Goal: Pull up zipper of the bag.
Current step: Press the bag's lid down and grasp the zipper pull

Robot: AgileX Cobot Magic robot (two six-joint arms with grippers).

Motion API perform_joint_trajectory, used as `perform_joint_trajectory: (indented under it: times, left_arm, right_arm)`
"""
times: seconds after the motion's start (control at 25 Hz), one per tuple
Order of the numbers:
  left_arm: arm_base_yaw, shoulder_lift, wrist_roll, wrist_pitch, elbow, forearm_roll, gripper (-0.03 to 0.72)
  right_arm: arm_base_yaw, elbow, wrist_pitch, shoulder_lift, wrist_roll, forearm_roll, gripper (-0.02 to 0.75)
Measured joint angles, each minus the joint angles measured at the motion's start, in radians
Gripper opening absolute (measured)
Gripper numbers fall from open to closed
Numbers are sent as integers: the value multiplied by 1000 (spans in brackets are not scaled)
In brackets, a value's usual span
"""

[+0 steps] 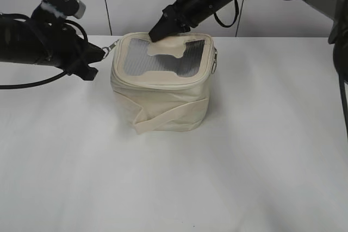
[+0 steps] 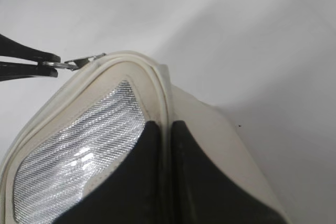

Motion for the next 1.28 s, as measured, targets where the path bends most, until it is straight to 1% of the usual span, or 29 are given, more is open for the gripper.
perform_joint_trajectory:
  times: [0.12, 0.24, 0.52, 0.8, 0.96, 1.08, 1.2, 1.28]
  left_arm:
    - [0, -18, -35, 36, 29, -4, 9]
    - [-7, -42, -43, 39, 64, -4, 9]
    - [-65, -98, -64, 17, 164, -7, 9]
    - [-123, -207, -94, -19, 269, -11, 11]
    - [-185, -247, -108, -20, 306, -11, 11]
    - [-256, -242, -121, -14, 311, -11, 12]
    - [-321, -204, -123, -23, 293, -16, 15]
    - [-354, -162, -125, -23, 251, -16, 17]
  right_arm:
    - [2, 0, 0, 0, 0, 3, 41]
    - [2, 1, 1, 0, 11, 4, 41]
    - [2, 1, 0, 0, 26, 4, 41]
    - [2, 2, 1, 0, 37, 4, 41]
    - [2, 2, 0, 0, 38, 4, 41]
    - [2, 2, 2, 0, 41, 10, 41]
    - [2, 2, 14, 0, 41, 15, 41]
    - [4, 2, 15, 0, 40, 15, 41]
